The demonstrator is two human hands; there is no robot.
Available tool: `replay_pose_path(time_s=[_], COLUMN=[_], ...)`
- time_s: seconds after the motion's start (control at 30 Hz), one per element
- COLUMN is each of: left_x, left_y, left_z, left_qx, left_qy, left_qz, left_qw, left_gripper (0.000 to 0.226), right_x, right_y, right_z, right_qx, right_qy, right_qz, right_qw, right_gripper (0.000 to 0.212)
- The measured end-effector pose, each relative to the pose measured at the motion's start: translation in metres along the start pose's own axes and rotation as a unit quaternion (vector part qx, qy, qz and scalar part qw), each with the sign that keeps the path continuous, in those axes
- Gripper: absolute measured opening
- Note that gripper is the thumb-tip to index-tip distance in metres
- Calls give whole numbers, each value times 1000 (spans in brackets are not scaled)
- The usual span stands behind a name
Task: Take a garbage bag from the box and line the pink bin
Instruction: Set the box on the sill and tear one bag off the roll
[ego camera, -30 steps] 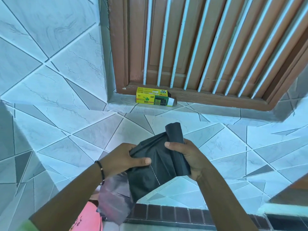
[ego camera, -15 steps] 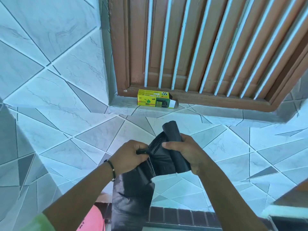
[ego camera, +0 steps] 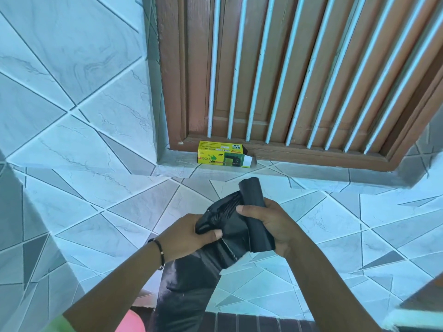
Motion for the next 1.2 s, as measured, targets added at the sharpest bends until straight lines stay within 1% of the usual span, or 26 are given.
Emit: replay_pose_path(time_s=[0.07, 0.17, 0.23, 0.3, 0.33, 0.43, 0.47, 0.57, 0.63, 0.7, 0.83, 0.9, 0.97, 1.1, 1.2], left_x=[4, 4, 4, 4, 3, 5, 5, 7, 10, 9, 3, 5, 5, -4, -3], left_y=[0, -4, -6, -6, -7, -7, -8, -8, -7, -7, -4, -3, -2, 1, 6], left_z=[-1, -1, -2, -1, -1, 1, 3, 0, -3, -3, 1, 0, 2, 6, 3], left_qx=[-1, -7, -5, -2, -1, -6, -10, 5, 18, 21, 37, 48, 45, 25, 30], left_qy=[0, 47, 58, 47, 38, 13, 5, -21, -52, -73, -56, -40, -48, -146, -230], left_qz=[12, -12, -17, -26, -33, -44, -52, -86, -92, -95, -98, -78, -58, -53, -39], left_qw=[1000, 999, 998, 999, 999, 999, 999, 996, 994, 993, 993, 995, 996, 988, 972], left_gripper=[48, 43, 31, 13, 8, 4, 7, 28, 34, 30, 27, 15, 7, 24, 26], right_x=[1, 3, 3, 2, 1, -1, -2, -1, 1, 2, 0, -3, -6, -11, -10], right_y=[-1, -1, 0, 0, 1, 3, 3, 4, 5, 7, 9, 10, 10, 9, 8], right_z=[0, 0, 2, 3, 3, 5, 6, 7, 8, 8, 10, 11, 11, 9, 7], right_qx=[1, -2, -1, 0, -1, 0, -2, -4, -2, 0, -3, -3, -2, -5, -2], right_qy=[-11, -22, -23, -17, -14, 11, 23, 45, 57, 66, 62, 50, 48, 92, 140], right_qz=[1, -3, -8, -14, -14, -20, -26, -32, -30, -29, -12, -5, -1, -18, -25], right_qw=[1000, 1000, 1000, 1000, 1000, 1000, 999, 998, 998, 997, 998, 999, 999, 996, 990], right_gripper=[30, 27, 24, 21, 20, 20, 20, 25, 29, 30, 26, 21, 21, 32, 40])
Point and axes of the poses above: each hand's wrist, its own y-axis away from the middle knuckle, its own x-axis out of the palm, z = x × y, the point moved 6 cm from there along -y, towards the middle knuckle, and after that the axes turned 11 degrees about y, right-handed, at the moved point
